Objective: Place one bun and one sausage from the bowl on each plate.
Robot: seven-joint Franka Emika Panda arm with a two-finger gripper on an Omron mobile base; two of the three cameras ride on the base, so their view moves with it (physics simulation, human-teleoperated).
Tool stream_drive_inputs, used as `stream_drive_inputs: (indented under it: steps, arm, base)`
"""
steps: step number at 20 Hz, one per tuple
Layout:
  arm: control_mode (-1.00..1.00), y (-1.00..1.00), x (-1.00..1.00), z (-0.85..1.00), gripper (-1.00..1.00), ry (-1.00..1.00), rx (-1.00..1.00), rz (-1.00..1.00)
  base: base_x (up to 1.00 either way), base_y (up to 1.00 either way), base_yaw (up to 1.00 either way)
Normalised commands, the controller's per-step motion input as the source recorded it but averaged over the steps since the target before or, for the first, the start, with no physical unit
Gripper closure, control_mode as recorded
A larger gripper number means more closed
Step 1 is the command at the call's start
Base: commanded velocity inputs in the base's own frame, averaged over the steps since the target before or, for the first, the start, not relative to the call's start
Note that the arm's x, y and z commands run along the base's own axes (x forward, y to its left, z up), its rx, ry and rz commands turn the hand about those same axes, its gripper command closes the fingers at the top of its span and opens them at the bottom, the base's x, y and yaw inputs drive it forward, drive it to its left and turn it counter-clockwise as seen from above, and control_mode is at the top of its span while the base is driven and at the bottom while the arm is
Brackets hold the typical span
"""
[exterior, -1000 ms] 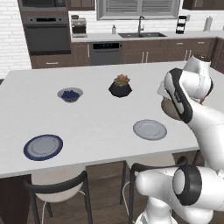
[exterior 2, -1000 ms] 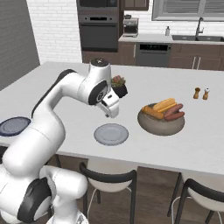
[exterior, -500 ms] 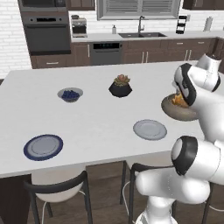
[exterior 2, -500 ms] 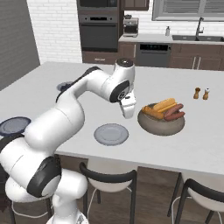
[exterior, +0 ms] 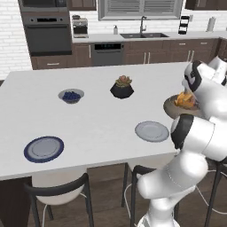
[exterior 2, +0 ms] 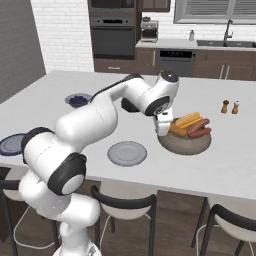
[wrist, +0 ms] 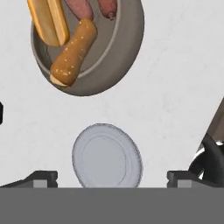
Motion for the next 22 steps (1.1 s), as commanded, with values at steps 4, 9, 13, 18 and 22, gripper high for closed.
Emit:
stream_drive_inputs:
  steps: [4,9,13,18,22]
  arm:
    - [-1.0,-0.42,0.21,-0.24,-1.0,0.0,0.05,0.06]
    - [-1.0,-0.19,0.35,-0.36,-1.0,0.0,0.02,0.01]
    - [-1.0,0.0,0.62,-0.34,-1.0,0.0,0.0,-0.03]
    - [-1.0,-0.15,0.7,-0.08,-1.0,0.0,0.0,0.0]
    - [-1.0,-0.3,0.71,-0.25,-1.0,0.02,0.0,0.0]
  base:
    - [0.0,0.0,0.0]
    - [0.0,0.0,0.0]
    - [0.0,0.0,0.0]
    - [0.0,0.0,0.0]
    - [0.0,0.0,0.0]
